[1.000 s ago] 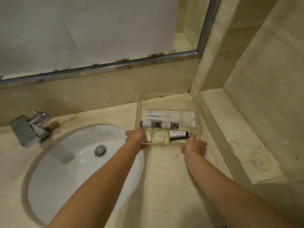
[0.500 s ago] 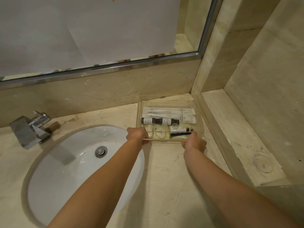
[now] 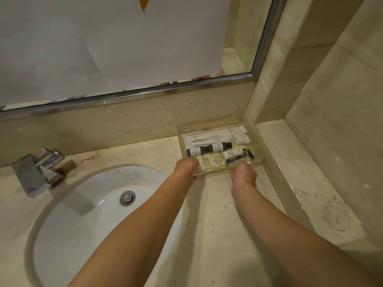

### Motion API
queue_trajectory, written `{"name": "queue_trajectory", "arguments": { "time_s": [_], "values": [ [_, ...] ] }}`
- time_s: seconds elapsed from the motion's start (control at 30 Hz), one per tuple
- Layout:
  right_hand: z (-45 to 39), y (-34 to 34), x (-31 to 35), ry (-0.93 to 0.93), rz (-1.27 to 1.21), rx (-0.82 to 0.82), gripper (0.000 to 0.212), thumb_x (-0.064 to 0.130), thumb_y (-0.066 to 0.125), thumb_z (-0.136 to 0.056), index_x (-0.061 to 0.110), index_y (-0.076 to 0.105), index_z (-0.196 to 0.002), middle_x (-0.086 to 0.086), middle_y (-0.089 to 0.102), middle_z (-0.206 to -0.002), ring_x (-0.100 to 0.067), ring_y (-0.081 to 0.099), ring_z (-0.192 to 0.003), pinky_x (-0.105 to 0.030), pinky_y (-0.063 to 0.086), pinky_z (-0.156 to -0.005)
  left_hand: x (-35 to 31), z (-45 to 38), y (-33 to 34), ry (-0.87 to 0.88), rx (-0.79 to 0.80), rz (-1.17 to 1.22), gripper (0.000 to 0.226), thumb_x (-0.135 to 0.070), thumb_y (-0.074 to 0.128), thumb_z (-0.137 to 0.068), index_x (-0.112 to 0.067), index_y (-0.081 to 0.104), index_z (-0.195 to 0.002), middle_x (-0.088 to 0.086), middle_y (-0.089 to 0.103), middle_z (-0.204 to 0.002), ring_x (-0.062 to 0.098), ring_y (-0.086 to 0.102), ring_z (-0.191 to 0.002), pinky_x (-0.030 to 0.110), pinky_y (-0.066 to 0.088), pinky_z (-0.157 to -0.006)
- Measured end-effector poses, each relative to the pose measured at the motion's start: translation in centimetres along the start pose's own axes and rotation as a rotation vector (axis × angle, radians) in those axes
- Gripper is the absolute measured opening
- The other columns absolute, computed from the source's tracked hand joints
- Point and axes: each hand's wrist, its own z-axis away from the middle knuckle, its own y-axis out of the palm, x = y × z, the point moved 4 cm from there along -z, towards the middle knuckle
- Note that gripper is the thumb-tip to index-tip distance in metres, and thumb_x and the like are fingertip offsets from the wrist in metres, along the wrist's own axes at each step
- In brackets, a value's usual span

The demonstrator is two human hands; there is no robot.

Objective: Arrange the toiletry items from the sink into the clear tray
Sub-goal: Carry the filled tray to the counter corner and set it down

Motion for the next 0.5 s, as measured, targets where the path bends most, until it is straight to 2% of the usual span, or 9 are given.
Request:
{"name": "queue_trajectory", "arguments": {
  "time_s": [0.07,0.13,0.2,0.27,0.3,0.37,0.43,0.47,0.5],
  "values": [
    [0.1,0.4,-0.1,0.038,-0.055,-0.009,0.019,0.017,0.051,-0.092,0.003,0.06,-0.102,-0.001,0.054,-0.075,-0.025,0.058,-0.084,-0.041,0.05,-0.093,-0.2,-0.2,0.3,0.002,0.003,0.016,0.034,-0.004,0.048,-0.09,-0.001,0.053,-0.123,0.005,0.052,-0.094,0.018,0.049,-0.072,0.034,0.047,-0.076],
    [0.1,1.0,-0.4,0.045,-0.099,0.006,0.008,0.017,0.054,-0.091,0.01,0.056,-0.093,-0.003,0.056,-0.078,-0.022,0.059,-0.081,-0.04,0.052,-0.092,-0.6,-0.1,0.5,-0.007,0.016,0.065,0.039,-0.005,0.049,-0.088,-0.002,0.05,-0.127,0.008,0.053,-0.11,0.02,0.051,-0.077,0.035,0.047,-0.076],
    [0.3,1.6,-0.4,0.037,-0.158,0.035,0.007,0.015,0.057,-0.092,0.013,0.056,-0.098,-0.007,0.061,-0.09,-0.021,0.061,-0.082,-0.034,0.054,-0.085,-1.0,0.0,0.7,-0.019,0.035,0.109,0.043,-0.005,0.049,-0.089,-0.002,0.047,-0.131,0.009,0.047,-0.122,0.025,0.054,-0.091,0.039,0.048,-0.084],
    [0.9,2.1,-0.3,0.046,-0.277,0.062,0.023,0.008,0.055,-0.093,0.017,0.055,-0.114,-0.009,0.061,-0.107,-0.023,0.063,-0.091,-0.03,0.054,-0.079,-1.4,0.4,1.1,-0.045,0.06,0.141,0.044,-0.005,0.048,-0.09,-0.004,0.045,-0.134,0.011,0.041,-0.138,0.03,0.049,-0.109,0.045,0.046,-0.095],
    [1.1,2.3,-0.3,0.052,-0.326,0.077,0.035,0.003,0.053,-0.093,0.018,0.052,-0.125,-0.009,0.059,-0.111,-0.024,0.064,-0.096,-0.03,0.055,-0.079,-1.6,0.5,1.2,-0.056,0.07,0.151,0.044,-0.005,0.048,-0.09,-0.005,0.044,-0.134,0.012,0.038,-0.14,0.031,0.045,-0.111,0.047,0.045,-0.098],
    [1.4,2.6,-0.3,0.065,-0.365,0.109,0.055,-0.002,0.048,-0.093,0.023,0.04,-0.141,-0.008,0.057,-0.123,-0.025,0.063,-0.102,-0.033,0.055,-0.085,-2.0,0.6,1.3,-0.072,0.081,0.161,0.041,-0.006,0.046,-0.09,-0.009,0.044,-0.131,0.012,0.043,-0.127,0.033,0.046,-0.112,0.049,0.045,-0.1],
    [1.5,3.0,-0.3,0.086,-0.327,0.145,0.069,-0.001,0.047,-0.093,0.03,0.022,-0.15,-0.006,0.05,-0.139,-0.022,0.063,-0.1,-0.038,0.053,-0.094,-2.1,0.5,1.1,-0.074,0.106,0.152,0.032,-0.006,0.045,-0.09,-0.012,0.044,-0.121,0.007,0.044,-0.102,0.032,0.052,-0.101,0.049,0.046,-0.1],
    [1.7,3.1,-0.2,0.094,-0.299,0.157,0.074,0.0,0.047,-0.094,0.033,0.015,-0.152,-0.005,0.047,-0.143,-0.02,0.062,-0.092,-0.04,0.052,-0.097,-2.1,0.6,1.0,-0.067,0.117,0.135,0.027,-0.007,0.044,-0.09,-0.013,0.043,-0.116,0.007,0.045,-0.1,0.03,0.054,-0.096,0.049,0.047,-0.099],
    [1.6,3.2,-0.2,0.099,-0.269,0.165,0.076,0.001,0.046,-0.094,0.035,0.01,-0.152,-0.004,0.045,-0.145,-0.017,0.061,-0.085,-0.041,0.05,-0.099,-2.0,0.7,0.9,-0.067,0.134,0.123,0.025,-0.007,0.044,-0.089,-0.013,0.042,-0.113,0.009,0.046,-0.107,0.031,0.055,-0.098,0.049,0.049,-0.097]
  ]
}}
